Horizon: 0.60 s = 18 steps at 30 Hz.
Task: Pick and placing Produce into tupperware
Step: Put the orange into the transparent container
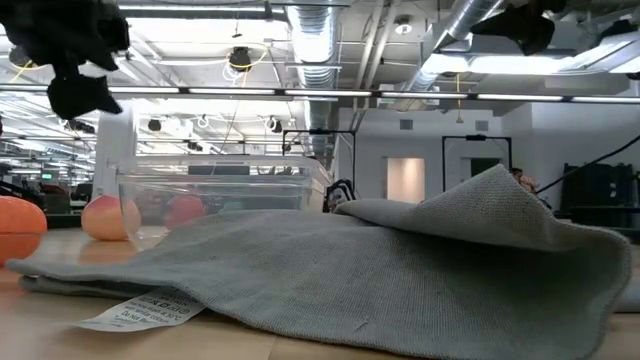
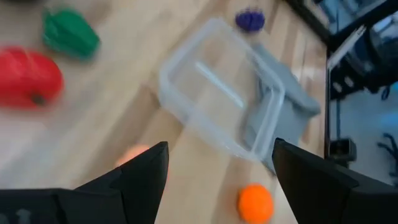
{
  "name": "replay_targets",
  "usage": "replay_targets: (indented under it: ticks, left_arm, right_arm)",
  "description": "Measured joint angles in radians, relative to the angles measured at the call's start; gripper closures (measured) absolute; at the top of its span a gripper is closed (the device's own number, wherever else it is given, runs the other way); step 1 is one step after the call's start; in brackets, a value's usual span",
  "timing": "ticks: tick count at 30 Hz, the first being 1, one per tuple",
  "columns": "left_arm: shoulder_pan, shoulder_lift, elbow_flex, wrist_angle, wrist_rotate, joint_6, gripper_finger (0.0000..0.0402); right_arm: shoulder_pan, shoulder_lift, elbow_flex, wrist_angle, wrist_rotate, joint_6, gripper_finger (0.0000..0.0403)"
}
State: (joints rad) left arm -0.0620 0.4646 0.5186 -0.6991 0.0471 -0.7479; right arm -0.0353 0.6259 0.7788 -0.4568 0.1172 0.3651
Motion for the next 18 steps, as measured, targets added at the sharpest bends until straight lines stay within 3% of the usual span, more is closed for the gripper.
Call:
replay_targets:
  ticks: [6,10,14,18]
  left_arm:
    - [-0.006,0.151,0.0,0.02,0.165,0.017,0.0127]
    - [-0.051,0.221,0.0,0.061,0.267,-0.059,0.0127]
    - [-0.155,0.26,0.0,0.192,0.266,-0.168,0.0127]
    - [-0.27,0.285,0.0,0.265,0.164,-0.262,0.0127]
  right_arm:
    - [0.0,0.0,0.0,-0.038,-0.003,-0.034,0.0127]
    - [0.0,0.0,0.0,-0.079,-0.004,-0.035,0.0127]
    - [0.002,-0.007,0.0,-0.088,-0.007,-0.035,0.0127]
    - [0.003,-0.017,0.0,-0.093,-0.011,-0.036,0.0127]
